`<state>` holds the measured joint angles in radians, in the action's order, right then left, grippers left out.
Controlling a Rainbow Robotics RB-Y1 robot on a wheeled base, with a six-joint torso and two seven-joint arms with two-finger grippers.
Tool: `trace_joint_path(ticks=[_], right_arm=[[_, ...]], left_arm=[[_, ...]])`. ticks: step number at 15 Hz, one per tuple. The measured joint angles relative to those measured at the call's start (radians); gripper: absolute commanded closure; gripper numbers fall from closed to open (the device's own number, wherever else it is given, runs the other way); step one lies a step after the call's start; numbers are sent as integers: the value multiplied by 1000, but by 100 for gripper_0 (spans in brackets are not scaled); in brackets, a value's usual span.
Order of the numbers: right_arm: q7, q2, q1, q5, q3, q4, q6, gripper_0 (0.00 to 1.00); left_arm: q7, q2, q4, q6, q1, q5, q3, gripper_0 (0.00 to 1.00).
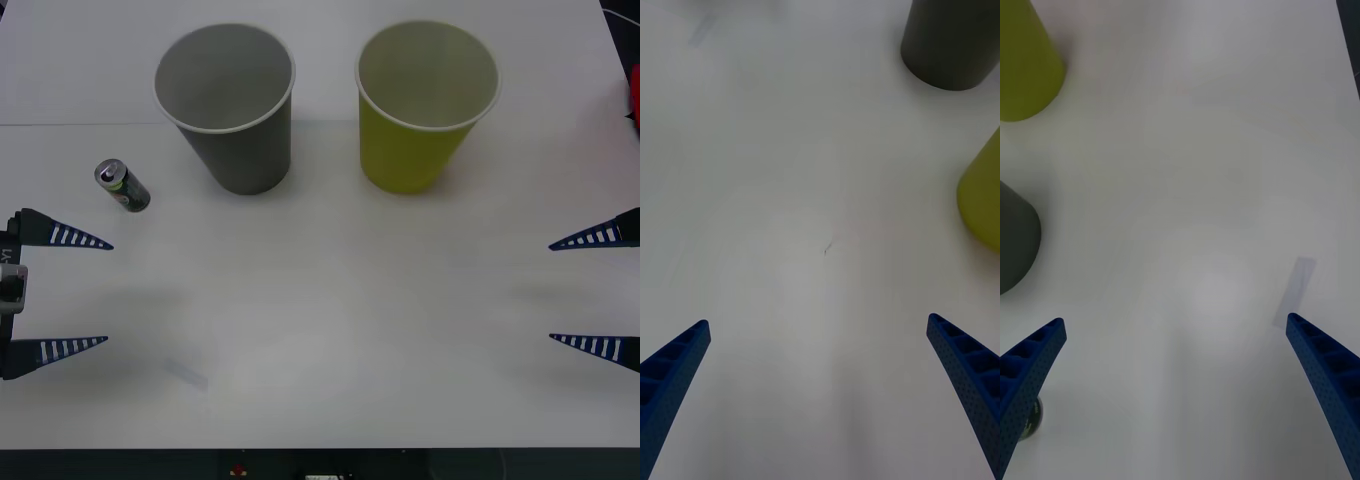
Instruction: Put the can into the green bin and the plastic bottle into the gray bin
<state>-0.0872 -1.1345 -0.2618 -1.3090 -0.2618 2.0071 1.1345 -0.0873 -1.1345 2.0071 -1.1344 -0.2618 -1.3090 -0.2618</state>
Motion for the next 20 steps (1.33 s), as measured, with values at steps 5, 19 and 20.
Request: trace_joint_path(ticks=[5, 19, 20], right_arm=[[0, 0, 0, 0, 0, 0, 0, 0], [0, 0, 0, 0, 0, 0, 0, 0], [0, 0, 0, 0, 0, 0, 0, 0]], left_arm=[[-21, -5, 21, 6, -28, 13, -25, 0], [381, -30, 232, 508, -345, 32, -23, 0], [421, -32, 245, 583, -375, 37, -7, 0]])
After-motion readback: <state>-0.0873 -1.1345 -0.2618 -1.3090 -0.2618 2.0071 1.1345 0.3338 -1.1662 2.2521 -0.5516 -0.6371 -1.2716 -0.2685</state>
